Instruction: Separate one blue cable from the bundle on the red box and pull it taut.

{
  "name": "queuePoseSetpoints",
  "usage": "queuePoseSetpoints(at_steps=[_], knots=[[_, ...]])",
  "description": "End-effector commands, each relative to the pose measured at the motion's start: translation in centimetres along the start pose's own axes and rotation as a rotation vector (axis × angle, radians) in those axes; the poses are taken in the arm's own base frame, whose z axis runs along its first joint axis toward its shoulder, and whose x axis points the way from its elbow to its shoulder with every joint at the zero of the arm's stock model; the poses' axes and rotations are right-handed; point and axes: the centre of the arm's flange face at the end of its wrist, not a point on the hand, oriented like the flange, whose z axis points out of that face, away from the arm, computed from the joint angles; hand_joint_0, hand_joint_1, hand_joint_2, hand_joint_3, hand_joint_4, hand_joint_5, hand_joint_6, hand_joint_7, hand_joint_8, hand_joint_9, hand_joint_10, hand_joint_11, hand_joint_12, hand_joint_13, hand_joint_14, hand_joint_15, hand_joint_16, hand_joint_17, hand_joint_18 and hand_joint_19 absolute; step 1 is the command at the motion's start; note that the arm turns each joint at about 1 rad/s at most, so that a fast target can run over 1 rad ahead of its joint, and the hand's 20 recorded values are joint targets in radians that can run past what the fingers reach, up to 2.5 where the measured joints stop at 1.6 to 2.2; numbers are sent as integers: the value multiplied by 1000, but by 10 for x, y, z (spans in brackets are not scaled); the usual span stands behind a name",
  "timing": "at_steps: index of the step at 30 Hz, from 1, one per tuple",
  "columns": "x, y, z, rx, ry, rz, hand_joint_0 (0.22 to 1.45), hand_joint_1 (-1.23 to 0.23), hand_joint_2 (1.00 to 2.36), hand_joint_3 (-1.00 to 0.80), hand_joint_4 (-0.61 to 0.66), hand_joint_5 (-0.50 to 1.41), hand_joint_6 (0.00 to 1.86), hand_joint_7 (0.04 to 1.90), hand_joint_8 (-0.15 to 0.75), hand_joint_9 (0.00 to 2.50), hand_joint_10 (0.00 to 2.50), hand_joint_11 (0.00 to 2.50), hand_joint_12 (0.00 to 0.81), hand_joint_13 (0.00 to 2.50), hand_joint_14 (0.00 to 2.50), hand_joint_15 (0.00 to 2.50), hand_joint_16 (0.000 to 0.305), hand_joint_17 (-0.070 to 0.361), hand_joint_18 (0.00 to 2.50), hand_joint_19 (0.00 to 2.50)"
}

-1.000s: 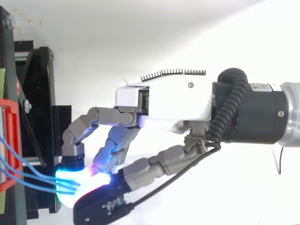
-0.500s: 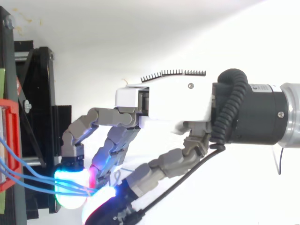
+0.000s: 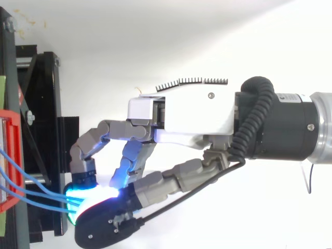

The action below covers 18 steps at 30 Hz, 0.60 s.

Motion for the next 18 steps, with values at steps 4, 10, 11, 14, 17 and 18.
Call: queuePoseSetpoints(at_steps=[4,10,11,14,17,18], knots=[[0,0,0,0,0,0,608,-842,1012,-150,184,-135,796,1057,382,1025,11,405,417,983,10,339,55,124,921,457],[0,0,0,0,0,0,646,-876,1020,-151,106,-158,838,970,334,895,12,417,375,868,12,347,47,106,778,453],[0,0,0,0,0,0,651,-882,1020,-159,101,-162,844,946,328,877,13,418,371,854,14,344,47,106,771,446],[-1,0,0,0,-2,0,685,-940,1020,-200,81,-172,859,946,316,838,13,408,368,830,11,330,47,106,752,421],[0,0,0,0,0,0,709,-962,1017,-248,82,-175,868,930,311,827,13,416,364,815,11,328,47,106,742,415],[-1,0,0,0,-2,0,712,-962,1016,-261,82,-176,869,919,311,827,11,418,363,814,11,328,47,106,741,415]])
